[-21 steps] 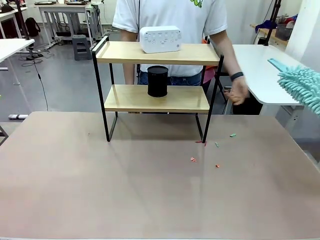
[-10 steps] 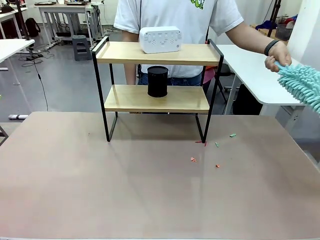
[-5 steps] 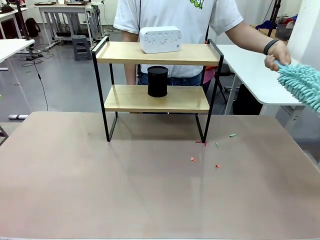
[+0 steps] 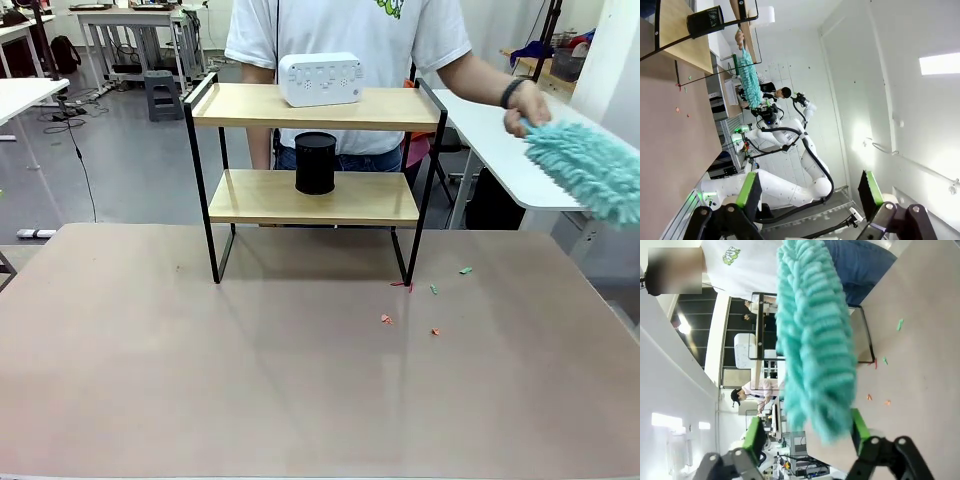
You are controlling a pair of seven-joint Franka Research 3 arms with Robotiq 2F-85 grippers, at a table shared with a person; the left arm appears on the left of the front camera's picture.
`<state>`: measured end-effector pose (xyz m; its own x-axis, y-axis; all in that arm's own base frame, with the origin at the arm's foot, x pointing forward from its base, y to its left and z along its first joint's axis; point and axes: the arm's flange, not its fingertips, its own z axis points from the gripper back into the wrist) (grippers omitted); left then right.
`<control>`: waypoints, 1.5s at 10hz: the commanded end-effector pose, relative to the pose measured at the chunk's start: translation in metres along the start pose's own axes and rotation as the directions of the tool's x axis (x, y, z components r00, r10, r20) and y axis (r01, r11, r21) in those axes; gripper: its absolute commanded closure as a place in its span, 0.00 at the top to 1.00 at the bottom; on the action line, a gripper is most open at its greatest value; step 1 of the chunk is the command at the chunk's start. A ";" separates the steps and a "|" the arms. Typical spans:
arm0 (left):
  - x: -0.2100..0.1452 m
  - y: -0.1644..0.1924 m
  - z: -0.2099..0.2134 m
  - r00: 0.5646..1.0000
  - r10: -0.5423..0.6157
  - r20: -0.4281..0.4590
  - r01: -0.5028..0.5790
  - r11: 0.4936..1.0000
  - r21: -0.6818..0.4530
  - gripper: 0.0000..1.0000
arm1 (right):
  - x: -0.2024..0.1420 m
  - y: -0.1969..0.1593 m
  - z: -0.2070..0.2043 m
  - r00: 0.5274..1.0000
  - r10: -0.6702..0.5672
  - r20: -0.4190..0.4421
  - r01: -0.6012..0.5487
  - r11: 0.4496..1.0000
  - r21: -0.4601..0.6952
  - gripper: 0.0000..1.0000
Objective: Clean the shelf.
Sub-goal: Hand the Duster back to the human.
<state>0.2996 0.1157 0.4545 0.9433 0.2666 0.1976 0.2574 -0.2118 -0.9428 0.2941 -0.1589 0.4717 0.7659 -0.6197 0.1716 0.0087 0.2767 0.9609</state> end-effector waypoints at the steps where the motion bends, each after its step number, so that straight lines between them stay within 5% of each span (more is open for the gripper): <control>1: 0.000 0.000 0.000 1.000 0.000 0.000 0.000 1.000 0.000 1.00 | -0.006 0.012 0.014 0.999 0.028 -0.043 -0.025 0.997 0.069 1.00; 3: -0.008 -0.029 -0.015 0.999 -0.037 -0.038 0.032 0.994 -0.102 1.00 | -0.023 0.038 0.008 0.986 0.075 -0.148 -0.043 0.977 0.210 1.00; 5: -0.023 0.002 -0.082 0.968 0.062 -0.242 -0.091 0.990 -0.112 1.00 | -0.066 0.068 -0.025 0.894 0.185 -0.407 -0.059 0.951 0.304 1.00; 8: -0.066 0.058 -0.144 0.877 0.192 -0.441 -0.166 0.981 0.098 1.00 | -0.131 0.080 -0.094 0.756 0.241 -0.608 -0.039 0.945 0.326 1.00; 9: -0.078 0.076 -0.148 0.849 0.253 -0.463 -0.193 0.966 0.172 1.00 | -0.147 0.075 -0.118 0.766 0.233 -0.600 -0.058 0.953 0.296 1.00; 10: -0.082 0.087 -0.147 0.866 0.262 -0.427 -0.196 0.961 0.193 1.00 | -0.162 0.063 -0.136 0.676 0.219 -0.703 -0.084 0.972 0.221 1.00; 11: -0.027 0.065 -0.151 0.867 0.222 -0.446 -0.195 0.975 0.105 1.00 | -0.114 0.094 -0.098 0.747 0.230 -0.623 -0.043 0.953 0.300 1.00; 15: -0.027 0.065 -0.151 0.867 0.222 -0.446 -0.195 0.975 0.105 1.00 | -0.114 0.094 -0.098 0.747 0.230 -0.623 -0.043 0.953 0.300 1.00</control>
<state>0.3229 -0.0456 0.4241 0.9676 -0.2410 0.0753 0.0424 -0.1389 -0.9894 0.2734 0.0089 0.5185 0.9750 0.0507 0.2162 -0.2194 0.0705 0.9731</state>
